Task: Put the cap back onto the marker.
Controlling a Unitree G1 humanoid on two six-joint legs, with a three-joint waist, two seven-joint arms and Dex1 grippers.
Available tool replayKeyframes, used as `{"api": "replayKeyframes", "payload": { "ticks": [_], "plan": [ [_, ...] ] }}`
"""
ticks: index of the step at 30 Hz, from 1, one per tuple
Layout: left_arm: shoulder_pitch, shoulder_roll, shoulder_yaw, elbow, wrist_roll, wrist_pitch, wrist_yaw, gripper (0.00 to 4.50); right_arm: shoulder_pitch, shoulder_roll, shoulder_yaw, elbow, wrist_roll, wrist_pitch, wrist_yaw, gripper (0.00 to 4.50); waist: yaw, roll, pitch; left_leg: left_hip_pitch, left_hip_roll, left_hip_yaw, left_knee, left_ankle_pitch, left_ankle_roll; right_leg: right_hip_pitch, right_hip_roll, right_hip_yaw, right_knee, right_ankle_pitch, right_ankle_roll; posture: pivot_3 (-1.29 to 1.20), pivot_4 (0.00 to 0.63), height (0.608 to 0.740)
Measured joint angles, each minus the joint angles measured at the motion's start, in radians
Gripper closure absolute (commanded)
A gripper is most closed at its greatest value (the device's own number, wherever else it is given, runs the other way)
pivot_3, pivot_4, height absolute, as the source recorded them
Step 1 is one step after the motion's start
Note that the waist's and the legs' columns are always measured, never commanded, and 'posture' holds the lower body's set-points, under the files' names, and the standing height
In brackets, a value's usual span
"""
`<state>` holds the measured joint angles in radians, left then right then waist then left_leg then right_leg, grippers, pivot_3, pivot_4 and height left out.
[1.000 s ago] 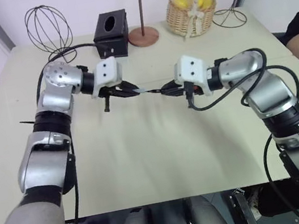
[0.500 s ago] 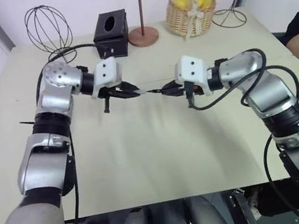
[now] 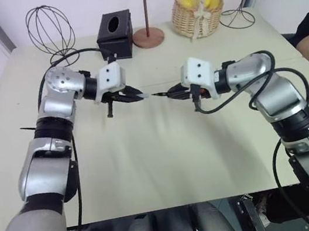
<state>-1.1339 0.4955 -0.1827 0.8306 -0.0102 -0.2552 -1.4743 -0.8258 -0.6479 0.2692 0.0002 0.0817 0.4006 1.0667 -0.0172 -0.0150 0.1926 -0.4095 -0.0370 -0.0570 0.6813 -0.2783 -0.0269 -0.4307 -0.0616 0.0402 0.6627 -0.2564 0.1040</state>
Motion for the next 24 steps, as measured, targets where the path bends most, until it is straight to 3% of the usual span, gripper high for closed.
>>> {"api": "replayKeyframes", "payload": {
  "ticks": [24],
  "plan": [
    [-0.024,-0.059,-0.005,0.036,0.021,-0.044,0.038,4.44,0.002,0.003,0.000,-0.004,-0.004,0.008,-0.015,4.50,0.001,0.000,0.000,0.000,0.000,0.000,0.000,0.000,0.000,0.000,0.000,0.000,0.000,0.000,0.000,0.00,0.150,0.740]
  ]
}}
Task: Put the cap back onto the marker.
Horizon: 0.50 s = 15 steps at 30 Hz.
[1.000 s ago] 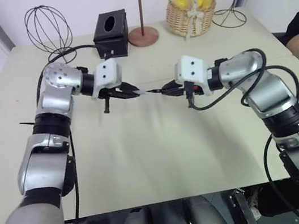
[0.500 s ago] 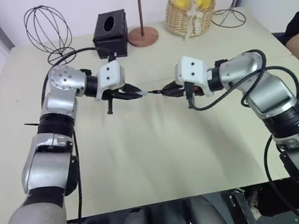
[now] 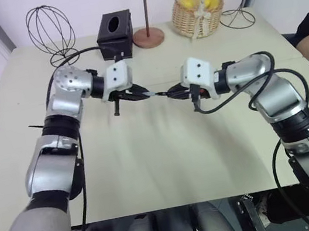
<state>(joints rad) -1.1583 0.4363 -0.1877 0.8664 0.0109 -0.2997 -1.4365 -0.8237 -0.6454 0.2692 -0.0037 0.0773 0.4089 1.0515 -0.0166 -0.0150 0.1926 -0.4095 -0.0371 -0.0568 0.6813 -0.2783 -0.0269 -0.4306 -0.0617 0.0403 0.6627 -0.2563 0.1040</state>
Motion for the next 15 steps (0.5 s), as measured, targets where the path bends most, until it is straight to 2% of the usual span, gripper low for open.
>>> {"api": "replayKeyframes", "payload": {
  "ticks": [15],
  "plan": [
    [-0.040,-0.053,-0.046,0.080,0.071,-0.131,0.032,4.44,0.018,0.000,0.000,0.009,-0.024,0.007,0.006,4.50,-0.001,0.000,0.000,0.000,0.000,0.000,0.000,0.000,0.000,0.000,0.000,0.000,0.000,0.000,0.000,0.00,0.150,0.740]
  ]
}}
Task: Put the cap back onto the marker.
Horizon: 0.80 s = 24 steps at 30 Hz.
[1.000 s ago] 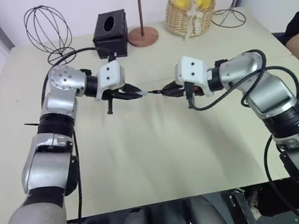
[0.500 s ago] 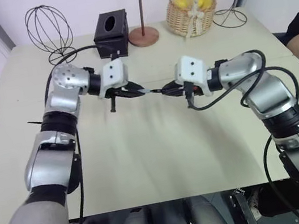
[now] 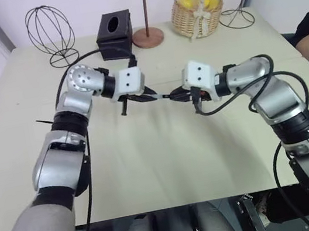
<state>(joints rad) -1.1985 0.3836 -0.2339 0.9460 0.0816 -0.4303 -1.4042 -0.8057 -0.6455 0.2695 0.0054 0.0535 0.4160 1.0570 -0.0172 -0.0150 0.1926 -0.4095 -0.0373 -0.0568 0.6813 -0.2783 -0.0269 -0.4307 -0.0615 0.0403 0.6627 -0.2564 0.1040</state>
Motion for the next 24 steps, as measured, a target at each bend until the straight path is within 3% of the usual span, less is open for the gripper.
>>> {"api": "replayKeyframes", "payload": {
  "ticks": [24],
  "plan": [
    [-0.006,-0.033,0.027,0.006,-0.021,0.115,-0.008,4.44,0.000,-0.002,-0.019,0.000,-0.010,0.009,0.010,4.50,0.000,0.000,0.000,0.000,0.000,0.000,0.000,0.000,0.000,0.000,0.000,0.000,0.000,0.000,0.000,0.00,0.150,0.740]
  ]
}}
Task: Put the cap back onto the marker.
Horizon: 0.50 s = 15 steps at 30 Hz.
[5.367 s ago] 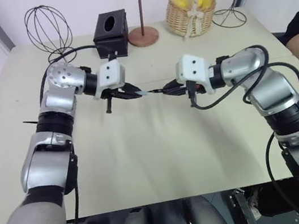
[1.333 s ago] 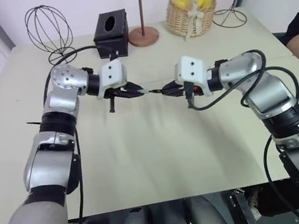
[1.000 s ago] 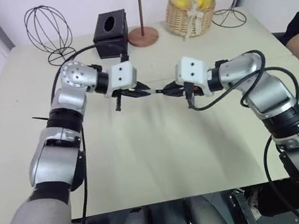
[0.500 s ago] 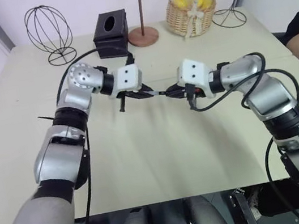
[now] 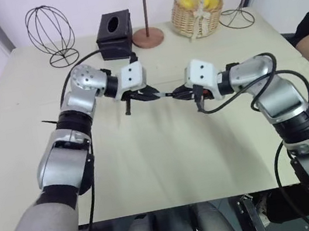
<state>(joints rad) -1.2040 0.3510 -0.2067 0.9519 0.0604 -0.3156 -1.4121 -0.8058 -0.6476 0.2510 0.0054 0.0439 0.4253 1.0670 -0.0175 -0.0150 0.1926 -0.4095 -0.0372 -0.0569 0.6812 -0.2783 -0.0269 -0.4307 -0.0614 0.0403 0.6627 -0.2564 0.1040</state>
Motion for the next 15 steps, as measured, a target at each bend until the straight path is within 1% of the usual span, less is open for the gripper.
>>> {"api": "replayKeyframes", "payload": {
  "ticks": [10,12,13,15],
  "plan": [
    [0.001,0.005,-0.002,-0.001,0.005,-0.019,0.001,4.44,0.002,0.002,-0.001,-0.001,0.000,0.000,0.000,4.50,0.000,0.000,0.000,0.000,0.000,0.000,0.000,0.000,0.000,0.000,0.000,0.000,0.000,0.000,0.000,0.00,0.150,0.740],
    [0.001,0.007,-0.003,-0.001,0.005,-0.021,0.002,3.53,0.003,0.002,-0.001,-0.001,0.000,0.000,0.000,4.50,0.000,0.000,0.000,0.000,0.000,0.000,0.000,0.000,0.000,0.000,0.000,0.000,0.000,0.000,0.000,0.00,0.150,0.740],
    [0.001,0.003,-0.004,-0.002,0.004,-0.023,0.002,3.19,0.004,0.009,-0.001,-0.001,0.001,-0.001,-0.004,4.50,0.000,0.000,0.000,0.000,0.000,0.000,0.000,0.000,0.000,0.000,0.000,0.000,0.000,0.000,0.000,0.00,0.150,0.740],
    [0.001,-0.019,-0.009,-0.008,0.003,-0.029,0.005,2.15,0.004,0.030,0.002,-0.008,0.002,-0.008,-0.008,4.50,0.003,0.000,0.000,0.000,0.000,0.000,0.000,0.000,0.000,0.000,0.000,0.000,0.000,0.000,0.000,0.00,0.150,0.740]
  ]
}}
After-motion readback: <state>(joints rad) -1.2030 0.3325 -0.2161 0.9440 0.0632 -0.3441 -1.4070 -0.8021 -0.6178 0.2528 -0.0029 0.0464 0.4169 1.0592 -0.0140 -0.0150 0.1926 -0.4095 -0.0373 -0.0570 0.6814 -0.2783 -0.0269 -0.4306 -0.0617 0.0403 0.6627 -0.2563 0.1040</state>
